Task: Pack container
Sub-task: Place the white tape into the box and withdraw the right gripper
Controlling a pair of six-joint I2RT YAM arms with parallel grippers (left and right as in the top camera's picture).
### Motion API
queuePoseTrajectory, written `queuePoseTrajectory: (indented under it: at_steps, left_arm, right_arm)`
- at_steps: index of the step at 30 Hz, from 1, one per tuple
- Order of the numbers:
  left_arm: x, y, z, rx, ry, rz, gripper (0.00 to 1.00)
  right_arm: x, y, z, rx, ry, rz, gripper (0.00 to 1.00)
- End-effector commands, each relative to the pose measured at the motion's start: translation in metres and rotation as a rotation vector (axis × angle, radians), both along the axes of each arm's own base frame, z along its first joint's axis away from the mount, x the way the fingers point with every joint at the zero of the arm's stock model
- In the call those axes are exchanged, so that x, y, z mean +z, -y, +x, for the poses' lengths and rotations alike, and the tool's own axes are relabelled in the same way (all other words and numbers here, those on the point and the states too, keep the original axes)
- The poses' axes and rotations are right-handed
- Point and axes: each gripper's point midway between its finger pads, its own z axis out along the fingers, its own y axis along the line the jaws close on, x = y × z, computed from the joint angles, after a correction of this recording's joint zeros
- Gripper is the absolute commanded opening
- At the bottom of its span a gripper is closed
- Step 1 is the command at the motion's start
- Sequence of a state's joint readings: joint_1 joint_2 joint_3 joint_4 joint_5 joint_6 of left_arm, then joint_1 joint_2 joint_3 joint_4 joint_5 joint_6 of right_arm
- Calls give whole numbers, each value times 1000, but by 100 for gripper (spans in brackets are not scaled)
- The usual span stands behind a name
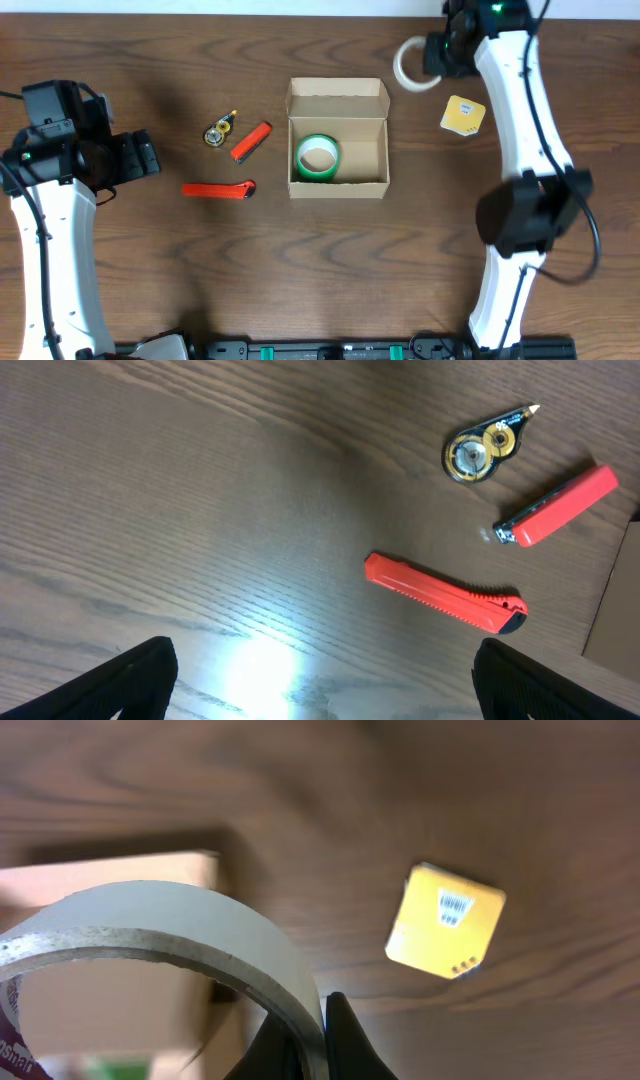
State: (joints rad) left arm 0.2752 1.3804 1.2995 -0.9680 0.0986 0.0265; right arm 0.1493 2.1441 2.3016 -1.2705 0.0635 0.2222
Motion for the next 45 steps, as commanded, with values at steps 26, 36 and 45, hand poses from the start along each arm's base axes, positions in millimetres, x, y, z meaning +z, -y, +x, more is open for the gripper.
queuePoseTrajectory:
  at_steps: [26,36,45]
  left_arm:
    - [3,-2,2,8,7,-4,95]
    - [2,-2,2,9,5,-3,95]
    - [3,-2,2,9,8,-2,95]
  right_arm:
    - [-112,-185,-82,716,-235,-211,1]
    - [-166,-190,-88,726,-342,-226,1]
    - [-164,-192,-90,725,-342,-225,33]
